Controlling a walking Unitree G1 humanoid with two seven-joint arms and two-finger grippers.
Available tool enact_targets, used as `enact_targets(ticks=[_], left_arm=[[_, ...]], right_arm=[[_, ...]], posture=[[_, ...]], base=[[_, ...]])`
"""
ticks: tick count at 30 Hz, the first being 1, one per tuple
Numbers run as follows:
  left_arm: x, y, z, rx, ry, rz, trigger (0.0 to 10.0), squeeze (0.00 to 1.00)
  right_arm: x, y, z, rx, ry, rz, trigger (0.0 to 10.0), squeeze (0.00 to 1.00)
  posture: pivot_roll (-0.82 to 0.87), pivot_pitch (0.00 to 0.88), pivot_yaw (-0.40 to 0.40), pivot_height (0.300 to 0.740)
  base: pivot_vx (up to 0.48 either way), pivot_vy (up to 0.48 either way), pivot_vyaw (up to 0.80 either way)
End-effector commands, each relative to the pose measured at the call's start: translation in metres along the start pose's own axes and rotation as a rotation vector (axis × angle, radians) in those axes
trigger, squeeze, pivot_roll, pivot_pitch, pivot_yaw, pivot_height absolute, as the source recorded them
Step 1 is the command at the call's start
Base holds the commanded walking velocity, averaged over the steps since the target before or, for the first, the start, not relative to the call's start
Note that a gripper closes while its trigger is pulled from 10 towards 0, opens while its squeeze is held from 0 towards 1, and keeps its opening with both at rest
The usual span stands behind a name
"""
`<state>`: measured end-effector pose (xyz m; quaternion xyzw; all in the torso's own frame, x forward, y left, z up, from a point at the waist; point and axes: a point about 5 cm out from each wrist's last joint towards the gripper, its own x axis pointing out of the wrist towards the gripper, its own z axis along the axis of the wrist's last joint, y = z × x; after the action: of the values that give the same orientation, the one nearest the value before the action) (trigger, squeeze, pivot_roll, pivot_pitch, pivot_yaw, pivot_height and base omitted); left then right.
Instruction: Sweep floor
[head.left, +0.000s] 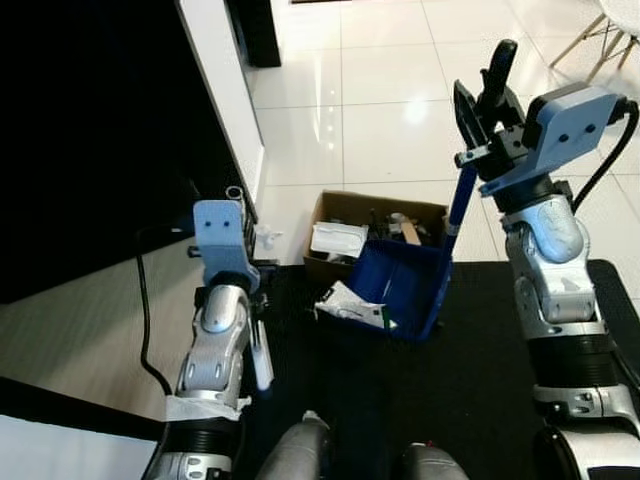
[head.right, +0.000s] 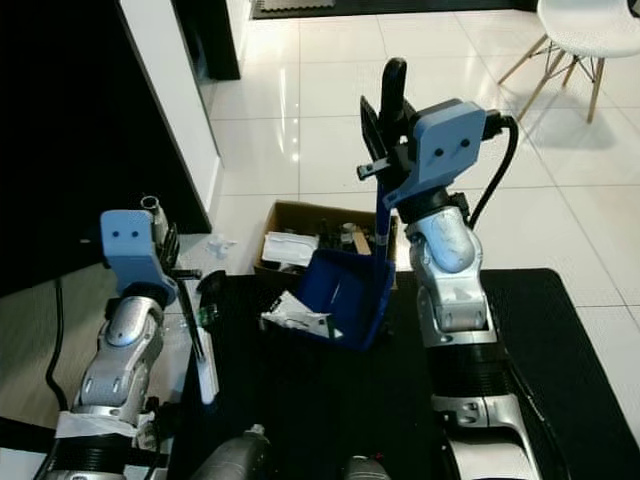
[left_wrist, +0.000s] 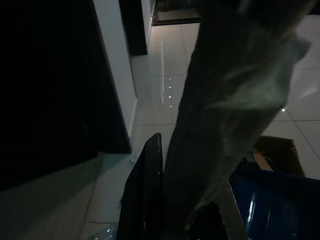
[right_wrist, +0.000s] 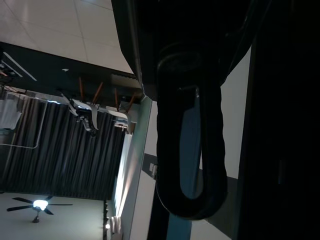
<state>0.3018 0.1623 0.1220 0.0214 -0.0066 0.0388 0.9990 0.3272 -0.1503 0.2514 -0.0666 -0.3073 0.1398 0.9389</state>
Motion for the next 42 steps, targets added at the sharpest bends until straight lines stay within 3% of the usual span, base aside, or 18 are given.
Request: enact_targets(ticks=[1, 15, 42], left_arm=[[0.002, 0.000, 0.002, 0.023, -0.014, -0.012, 10.0, 0.00], [0.003, -0.008, 0.007, 0.038, -0.056, -0.060, 10.0, 0.00], [0.003, -0.010, 0.008, 0.026, -0.068, -0.072, 10.0, 0.00]], right_arm=[[0.003, -0.002, 0.008, 0.002, -0.044, -0.014, 10.0, 0.00], [0.003, -0.002, 0.008, -0.003, -0.044, -0.010, 10.0, 0.00], [0.002, -0.002, 0.006, -0.008, -0.036, -0.011, 10.0, 0.00]], posture=[[-0.03, 0.083, 0.042, 0.740], [-0.04, 0.077, 0.044, 0.740], [-0.04, 0.084, 0.043, 0.740]], base=[[0.000, 0.000, 0.00], [0.000, 0.000, 0.00], [0.470, 0.000, 0.00]])
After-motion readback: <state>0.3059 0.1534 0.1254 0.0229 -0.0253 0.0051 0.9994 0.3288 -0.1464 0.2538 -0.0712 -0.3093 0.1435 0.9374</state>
